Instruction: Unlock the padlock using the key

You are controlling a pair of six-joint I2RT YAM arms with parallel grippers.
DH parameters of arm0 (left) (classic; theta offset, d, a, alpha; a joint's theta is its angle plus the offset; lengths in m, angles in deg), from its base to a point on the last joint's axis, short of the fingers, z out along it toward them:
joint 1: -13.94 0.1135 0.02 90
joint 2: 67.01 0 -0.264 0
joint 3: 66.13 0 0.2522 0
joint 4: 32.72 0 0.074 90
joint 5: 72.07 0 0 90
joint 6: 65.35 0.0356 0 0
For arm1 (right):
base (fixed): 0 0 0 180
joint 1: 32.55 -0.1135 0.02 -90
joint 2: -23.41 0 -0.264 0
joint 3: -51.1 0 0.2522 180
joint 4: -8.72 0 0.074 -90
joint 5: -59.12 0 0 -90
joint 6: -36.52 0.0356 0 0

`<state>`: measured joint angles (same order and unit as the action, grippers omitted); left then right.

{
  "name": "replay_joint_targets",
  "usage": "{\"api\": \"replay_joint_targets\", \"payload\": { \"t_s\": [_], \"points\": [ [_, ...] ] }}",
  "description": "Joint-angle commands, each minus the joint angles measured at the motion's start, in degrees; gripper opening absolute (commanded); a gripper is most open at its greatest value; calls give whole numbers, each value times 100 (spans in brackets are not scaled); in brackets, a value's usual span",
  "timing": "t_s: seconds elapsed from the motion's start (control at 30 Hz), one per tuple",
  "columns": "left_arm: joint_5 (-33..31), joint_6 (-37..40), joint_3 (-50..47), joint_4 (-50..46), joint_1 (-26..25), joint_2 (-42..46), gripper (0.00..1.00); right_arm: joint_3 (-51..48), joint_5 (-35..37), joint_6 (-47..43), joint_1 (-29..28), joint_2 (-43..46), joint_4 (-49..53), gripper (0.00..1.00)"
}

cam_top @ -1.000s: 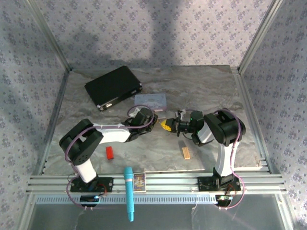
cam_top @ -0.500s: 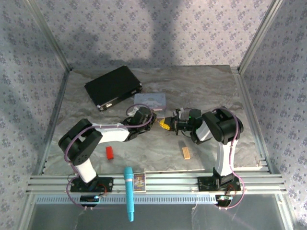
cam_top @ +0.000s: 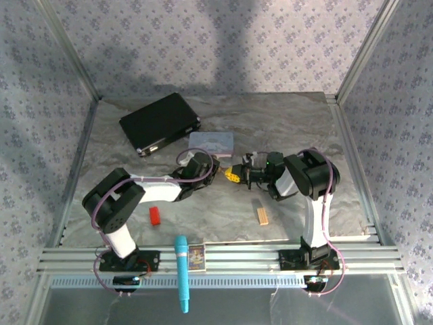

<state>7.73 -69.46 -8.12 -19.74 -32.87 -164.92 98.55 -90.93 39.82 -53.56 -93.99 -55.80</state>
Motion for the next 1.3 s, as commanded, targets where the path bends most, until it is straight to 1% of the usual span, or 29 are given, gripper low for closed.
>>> {"api": "replay_joint_targets", "payload": {
  "t_s": [0.0,0.2,0.4,0.47,0.6,0.63,0.7,0.73,0.8,0.87,0.97,1.07,1.13,1.2,1.27],
  "points": [
    [914,80,66,946,-347,381,0,247,648,266,-129,-90,-157,0],
    [897,63,-46,1241,-346,395,0,562,565,594,-114,-184,-155,0],
    [1077,94,66,1220,-345,379,0,860,571,747,-184,-204,-143,0],
    [1081,109,37,1205,-344,407,0,855,582,632,-157,-215,-67,0],
    [1095,131,66,897,-338,485,0,756,738,35,-201,-20,561,0],
    [1074,170,77,801,-337,504,0,732,759,-175,-229,63,783,5],
    [1040,206,79,631,-310,522,0,645,857,-479,-264,217,1081,25],
    [985,214,48,622,-295,536,0,600,872,-597,-280,283,1188,33],
    [879,214,-20,539,-231,575,0,466,930,-785,-276,449,1370,40],
    [739,260,-70,347,-176,631,0,329,980,-970,-255,609,1605,42],
    [528,331,-200,248,-86,748,0,172,999,-1526,-182,971,2332,42],
    [303,418,-250,6,-61,865,0,115,1066,-2189,-165,1409,3355,38],
    [229,421,-277,-75,-57,891,0,102,1150,-2542,-168,1723,3922,30],
    [207,415,-313,-27,-47,896,0,169,1224,-2867,-173,1940,4488,19],
    [225,404,-312,-18,-49,892,0,261,1302,-3093,-209,2024,4855,10]
  ]
}}
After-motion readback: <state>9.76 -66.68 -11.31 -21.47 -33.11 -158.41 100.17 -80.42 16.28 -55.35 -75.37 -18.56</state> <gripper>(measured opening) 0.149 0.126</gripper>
